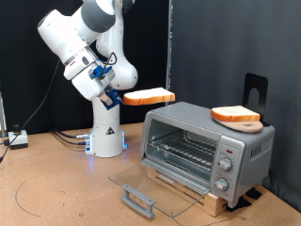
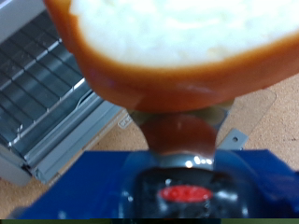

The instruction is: Make a piece of toast with the oven

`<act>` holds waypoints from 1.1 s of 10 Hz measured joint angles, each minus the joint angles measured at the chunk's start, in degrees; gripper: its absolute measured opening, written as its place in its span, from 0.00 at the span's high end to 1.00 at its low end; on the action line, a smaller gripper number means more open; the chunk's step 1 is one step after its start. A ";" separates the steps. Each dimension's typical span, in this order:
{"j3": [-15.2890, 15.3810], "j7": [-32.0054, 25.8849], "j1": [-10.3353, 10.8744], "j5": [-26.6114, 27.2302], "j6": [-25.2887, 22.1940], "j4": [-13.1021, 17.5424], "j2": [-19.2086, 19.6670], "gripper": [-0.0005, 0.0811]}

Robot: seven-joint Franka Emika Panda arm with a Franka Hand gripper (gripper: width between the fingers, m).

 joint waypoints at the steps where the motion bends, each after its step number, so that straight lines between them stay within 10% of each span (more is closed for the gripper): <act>1: -0.56 -1.29 -0.27 -1.78 0.00 0.03 0.63 0.48; 11: -0.24 -13.53 -0.34 -7.21 14.68 -5.03 9.17 0.48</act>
